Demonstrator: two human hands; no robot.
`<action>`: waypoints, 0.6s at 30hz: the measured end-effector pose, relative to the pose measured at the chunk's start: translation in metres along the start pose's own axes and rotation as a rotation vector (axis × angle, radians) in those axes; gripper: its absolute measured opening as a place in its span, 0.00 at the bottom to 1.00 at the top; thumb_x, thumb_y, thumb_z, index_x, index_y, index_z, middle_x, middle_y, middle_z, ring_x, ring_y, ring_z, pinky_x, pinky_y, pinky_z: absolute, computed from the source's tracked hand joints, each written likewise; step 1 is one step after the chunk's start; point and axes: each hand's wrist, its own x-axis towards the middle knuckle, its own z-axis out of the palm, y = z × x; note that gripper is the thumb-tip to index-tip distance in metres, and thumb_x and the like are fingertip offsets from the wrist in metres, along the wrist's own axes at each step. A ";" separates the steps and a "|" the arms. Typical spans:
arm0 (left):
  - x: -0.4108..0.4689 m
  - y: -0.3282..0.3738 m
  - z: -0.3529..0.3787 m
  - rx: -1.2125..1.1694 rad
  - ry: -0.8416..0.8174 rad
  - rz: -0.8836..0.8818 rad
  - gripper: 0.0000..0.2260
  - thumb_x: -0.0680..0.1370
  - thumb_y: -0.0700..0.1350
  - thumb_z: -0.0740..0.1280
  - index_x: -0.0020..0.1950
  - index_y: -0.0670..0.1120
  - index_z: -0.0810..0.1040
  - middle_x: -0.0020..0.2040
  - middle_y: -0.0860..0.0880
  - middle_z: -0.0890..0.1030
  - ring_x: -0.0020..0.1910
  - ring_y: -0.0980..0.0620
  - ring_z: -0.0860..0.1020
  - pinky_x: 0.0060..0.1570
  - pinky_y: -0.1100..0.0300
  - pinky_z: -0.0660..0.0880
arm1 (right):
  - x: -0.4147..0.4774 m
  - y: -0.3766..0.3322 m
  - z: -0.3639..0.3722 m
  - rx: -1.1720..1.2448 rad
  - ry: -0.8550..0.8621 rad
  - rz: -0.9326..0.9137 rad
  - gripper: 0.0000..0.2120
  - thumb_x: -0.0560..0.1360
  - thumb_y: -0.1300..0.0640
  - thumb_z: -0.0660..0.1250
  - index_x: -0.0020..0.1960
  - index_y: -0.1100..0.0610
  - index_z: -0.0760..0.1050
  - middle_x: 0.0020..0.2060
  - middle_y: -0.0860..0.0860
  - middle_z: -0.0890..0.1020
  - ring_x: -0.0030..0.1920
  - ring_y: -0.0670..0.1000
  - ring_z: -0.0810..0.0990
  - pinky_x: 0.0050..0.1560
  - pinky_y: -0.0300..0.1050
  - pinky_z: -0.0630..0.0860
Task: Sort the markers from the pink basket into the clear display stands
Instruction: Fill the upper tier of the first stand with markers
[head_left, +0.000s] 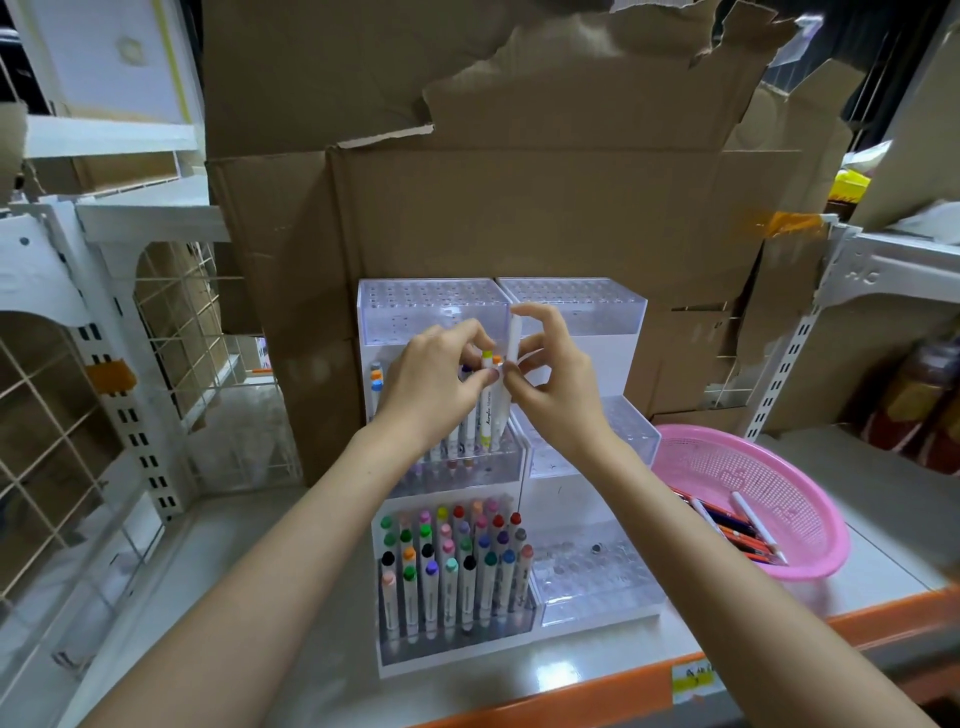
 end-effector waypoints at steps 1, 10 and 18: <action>-0.001 0.000 0.001 0.012 0.004 0.008 0.07 0.74 0.45 0.72 0.49 0.49 0.76 0.36 0.56 0.77 0.43 0.52 0.76 0.43 0.48 0.78 | 0.000 0.000 0.000 0.000 -0.001 -0.001 0.22 0.72 0.65 0.69 0.63 0.53 0.68 0.35 0.42 0.75 0.37 0.44 0.79 0.36 0.29 0.69; -0.007 -0.002 0.004 0.158 0.024 0.096 0.07 0.72 0.46 0.74 0.46 0.48 0.79 0.41 0.54 0.79 0.45 0.52 0.74 0.47 0.54 0.72 | -0.001 0.001 0.000 0.008 0.004 0.009 0.23 0.72 0.66 0.69 0.64 0.53 0.68 0.36 0.44 0.76 0.38 0.44 0.79 0.36 0.29 0.69; -0.012 -0.003 0.005 0.252 0.035 0.137 0.09 0.70 0.46 0.75 0.46 0.46 0.80 0.44 0.51 0.79 0.47 0.49 0.74 0.47 0.57 0.65 | -0.003 0.002 -0.001 0.023 0.013 0.003 0.23 0.72 0.66 0.69 0.64 0.54 0.69 0.34 0.41 0.76 0.37 0.43 0.79 0.36 0.28 0.70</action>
